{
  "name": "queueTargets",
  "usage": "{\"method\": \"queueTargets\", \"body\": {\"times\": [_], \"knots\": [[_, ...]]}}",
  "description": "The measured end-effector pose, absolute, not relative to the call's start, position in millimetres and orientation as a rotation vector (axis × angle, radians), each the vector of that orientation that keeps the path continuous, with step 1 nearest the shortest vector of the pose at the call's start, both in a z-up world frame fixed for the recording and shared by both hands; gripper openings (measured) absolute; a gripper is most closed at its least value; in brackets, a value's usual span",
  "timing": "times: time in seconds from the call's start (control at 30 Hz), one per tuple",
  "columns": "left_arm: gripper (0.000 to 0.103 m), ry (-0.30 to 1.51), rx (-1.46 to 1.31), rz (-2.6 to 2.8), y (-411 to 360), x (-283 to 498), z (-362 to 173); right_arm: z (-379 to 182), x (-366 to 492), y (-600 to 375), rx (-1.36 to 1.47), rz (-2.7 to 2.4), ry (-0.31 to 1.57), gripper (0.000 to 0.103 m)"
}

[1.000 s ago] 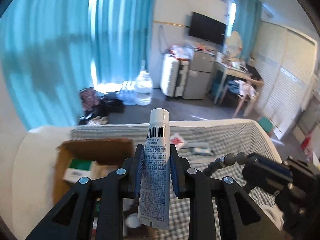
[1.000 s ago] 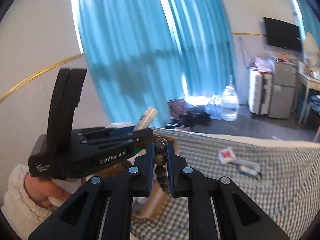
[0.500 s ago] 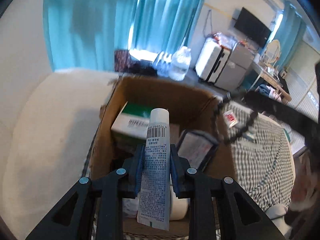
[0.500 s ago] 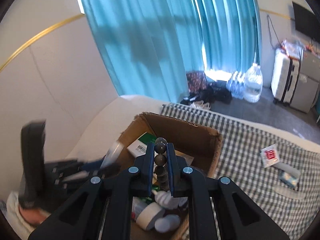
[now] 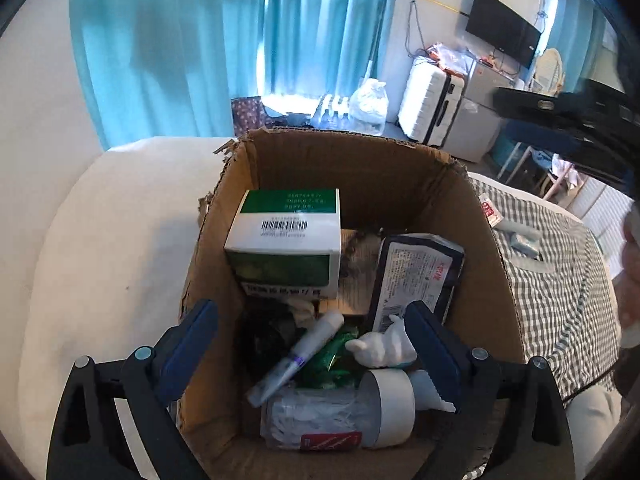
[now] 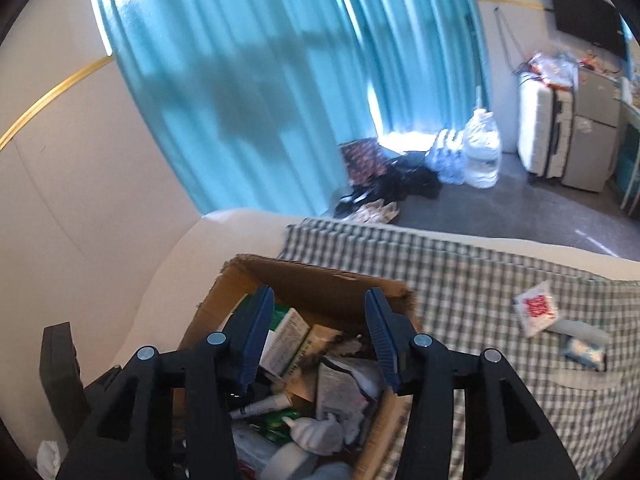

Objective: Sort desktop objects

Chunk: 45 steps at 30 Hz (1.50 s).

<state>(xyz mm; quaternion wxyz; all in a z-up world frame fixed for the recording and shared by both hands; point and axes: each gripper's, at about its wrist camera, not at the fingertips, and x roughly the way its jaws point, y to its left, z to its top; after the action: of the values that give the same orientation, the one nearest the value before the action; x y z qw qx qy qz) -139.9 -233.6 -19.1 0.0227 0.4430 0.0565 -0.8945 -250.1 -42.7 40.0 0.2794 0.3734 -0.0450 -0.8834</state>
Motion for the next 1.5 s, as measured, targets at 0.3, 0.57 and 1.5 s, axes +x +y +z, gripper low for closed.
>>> {"method": "queueTargets", "body": {"times": [0.3, 0.57, 1.5], "knots": [[0.1, 0.187, 1.31, -2.79, -198, -107, 9, 62, -188, 58, 0.964, -2.537, -0.175, 0.058], [0.103, 0.133, 1.174, -2.894, -114, -87, 56, 93, -137, 137, 0.88, -2.659, -0.206, 0.072], [0.103, -0.088, 1.49, -2.797, 62, -183, -96, -74, -181, 282, 1.092, -2.847, -0.155, 0.089]]}}
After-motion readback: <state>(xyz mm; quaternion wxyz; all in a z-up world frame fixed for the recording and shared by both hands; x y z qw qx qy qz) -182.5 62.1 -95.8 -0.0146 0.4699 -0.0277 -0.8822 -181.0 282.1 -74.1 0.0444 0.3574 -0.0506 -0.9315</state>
